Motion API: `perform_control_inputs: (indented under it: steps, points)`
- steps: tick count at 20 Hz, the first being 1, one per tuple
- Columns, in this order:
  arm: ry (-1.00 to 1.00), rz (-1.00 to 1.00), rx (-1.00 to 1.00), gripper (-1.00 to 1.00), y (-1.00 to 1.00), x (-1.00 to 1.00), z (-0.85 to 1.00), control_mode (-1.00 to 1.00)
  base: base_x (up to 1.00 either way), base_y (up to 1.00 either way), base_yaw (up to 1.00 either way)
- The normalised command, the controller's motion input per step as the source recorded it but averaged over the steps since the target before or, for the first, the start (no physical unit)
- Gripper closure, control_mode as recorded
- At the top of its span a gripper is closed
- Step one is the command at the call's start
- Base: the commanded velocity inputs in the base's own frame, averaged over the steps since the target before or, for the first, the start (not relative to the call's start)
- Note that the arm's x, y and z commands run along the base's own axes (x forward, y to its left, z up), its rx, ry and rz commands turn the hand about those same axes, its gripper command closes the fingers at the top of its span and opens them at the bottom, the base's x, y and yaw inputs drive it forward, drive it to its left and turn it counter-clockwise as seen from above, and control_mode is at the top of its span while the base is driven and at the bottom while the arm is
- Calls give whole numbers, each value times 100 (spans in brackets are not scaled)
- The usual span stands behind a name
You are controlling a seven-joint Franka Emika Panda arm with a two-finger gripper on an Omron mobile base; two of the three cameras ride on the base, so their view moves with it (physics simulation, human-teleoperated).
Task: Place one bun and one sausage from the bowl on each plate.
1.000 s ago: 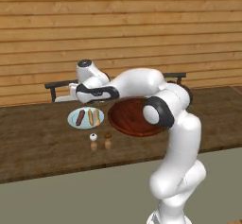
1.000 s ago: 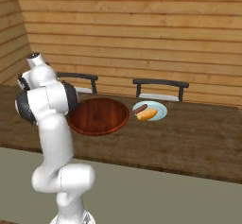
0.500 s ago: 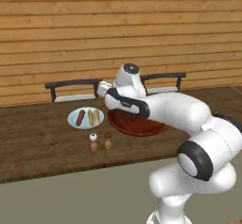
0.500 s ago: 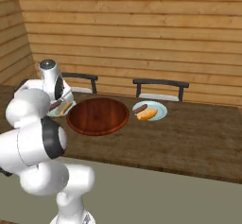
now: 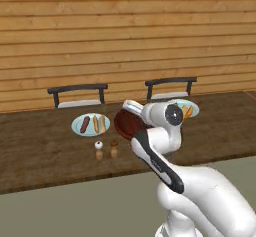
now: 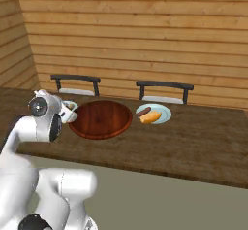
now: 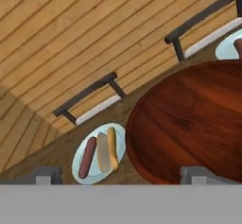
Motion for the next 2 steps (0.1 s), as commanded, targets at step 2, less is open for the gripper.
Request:
perform_control_inputs:
  steps: [2]
  points:
    - [-96,0,-20,-100,13,-100,50,-100,0,0,0]
